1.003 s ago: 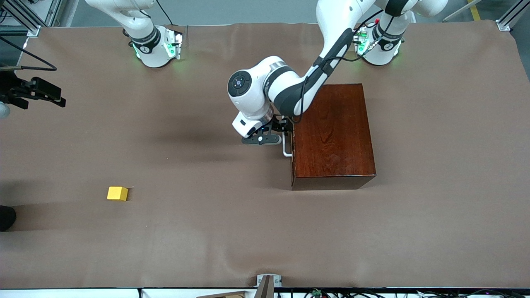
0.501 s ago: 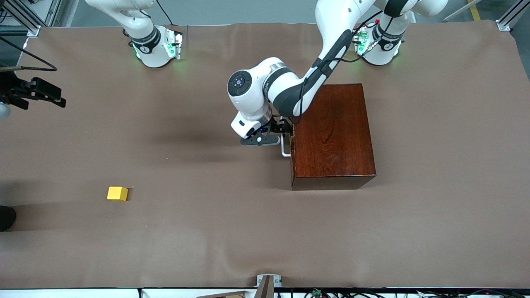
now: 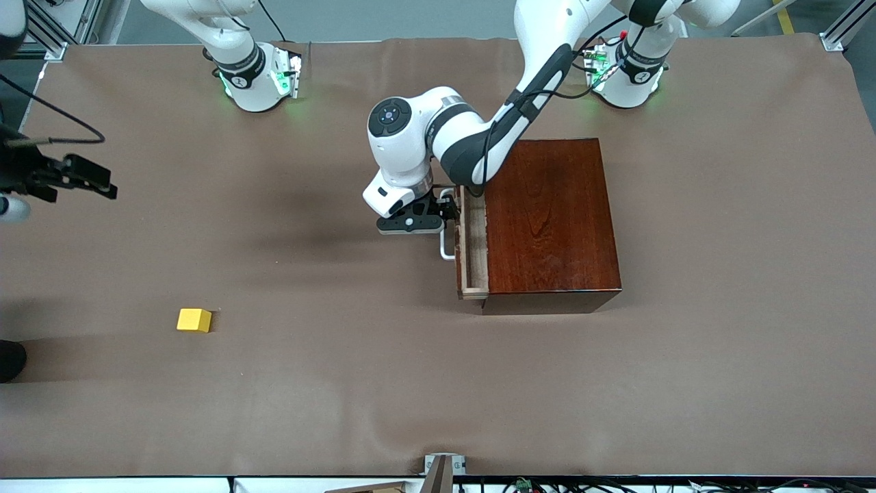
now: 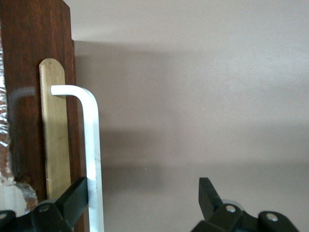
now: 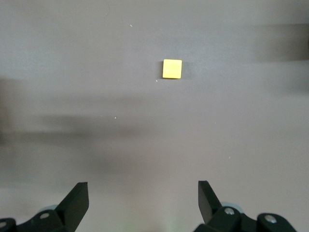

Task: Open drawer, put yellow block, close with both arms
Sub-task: 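Pull the drawer open with the left gripper while the right gripper reaches the cube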

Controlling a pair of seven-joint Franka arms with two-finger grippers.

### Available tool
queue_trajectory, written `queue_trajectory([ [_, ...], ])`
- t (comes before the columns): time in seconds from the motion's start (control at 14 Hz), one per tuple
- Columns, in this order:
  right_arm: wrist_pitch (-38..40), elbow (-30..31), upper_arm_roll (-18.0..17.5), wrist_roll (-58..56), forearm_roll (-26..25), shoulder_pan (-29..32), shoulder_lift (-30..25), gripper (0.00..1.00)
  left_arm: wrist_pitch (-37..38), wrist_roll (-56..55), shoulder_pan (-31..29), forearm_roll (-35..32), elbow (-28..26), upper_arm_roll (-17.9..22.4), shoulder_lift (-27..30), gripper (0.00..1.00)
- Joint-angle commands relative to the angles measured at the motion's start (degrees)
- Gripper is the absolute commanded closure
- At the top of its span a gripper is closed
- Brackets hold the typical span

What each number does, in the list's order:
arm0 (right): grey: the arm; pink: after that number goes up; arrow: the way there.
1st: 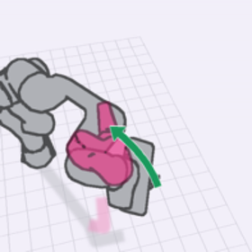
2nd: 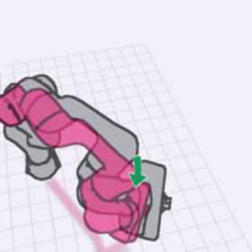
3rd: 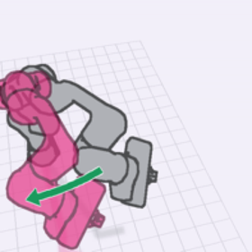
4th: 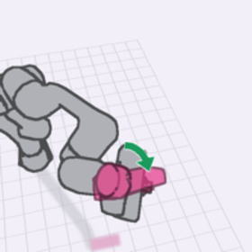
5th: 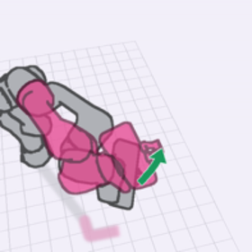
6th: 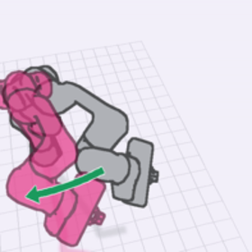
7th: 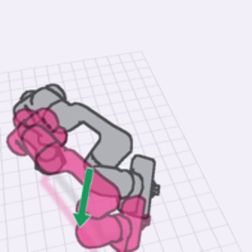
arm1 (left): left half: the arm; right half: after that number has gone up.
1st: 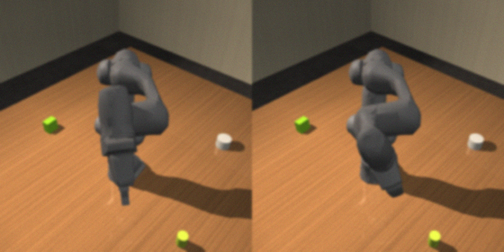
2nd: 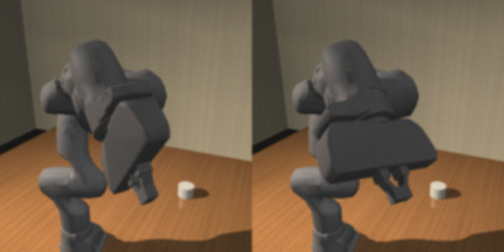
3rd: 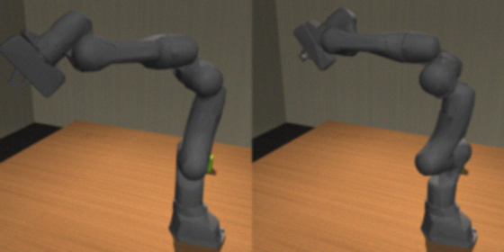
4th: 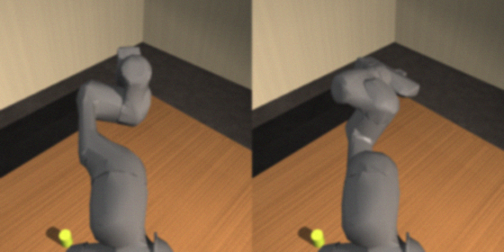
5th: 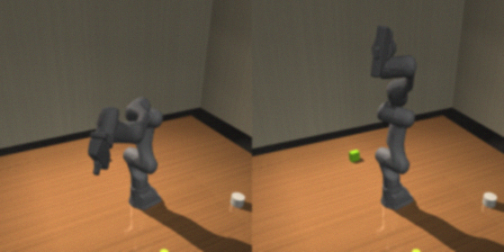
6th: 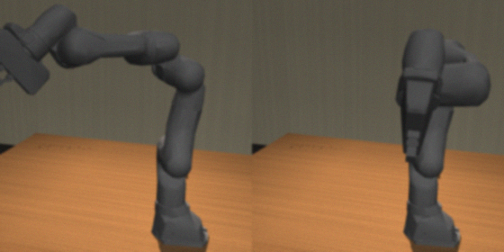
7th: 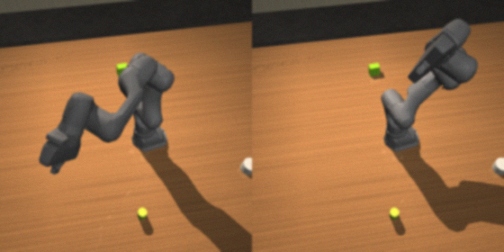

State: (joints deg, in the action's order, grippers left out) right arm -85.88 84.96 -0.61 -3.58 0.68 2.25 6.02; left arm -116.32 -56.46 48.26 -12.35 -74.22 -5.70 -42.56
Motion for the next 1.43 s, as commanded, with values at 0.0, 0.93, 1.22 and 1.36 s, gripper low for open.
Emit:
queue_trajectory([
  [0.0,-2.08,-0.67,-0.1,-0.02,0.03,1.18,3.55,0.0,-1.54,-1.46,0.78,-1.09,1.53,-0.01,-1.3,0.0],
  [0.93,-20.27,0.11,-0.01,-0.02,-0.76,2.14,19.38,0.0,-7.51,-0.76,0.87,2.6,1.62,-1.59,-2.27,0.0],
  [1.22,-24.32,1.51,0.08,-0.02,-0.94,3.02,21.93,0.0,-8.84,-0.76,0.87,3.38,1.62,-2.39,-2.79,0.0],
  [1.36,-29.4,4.84,0.08,0.15,-1.03,2.85,22.11,0.0,-9.1,-0.67,0.87,4.96,2.14,-2.91,-2.79,0.0],
])
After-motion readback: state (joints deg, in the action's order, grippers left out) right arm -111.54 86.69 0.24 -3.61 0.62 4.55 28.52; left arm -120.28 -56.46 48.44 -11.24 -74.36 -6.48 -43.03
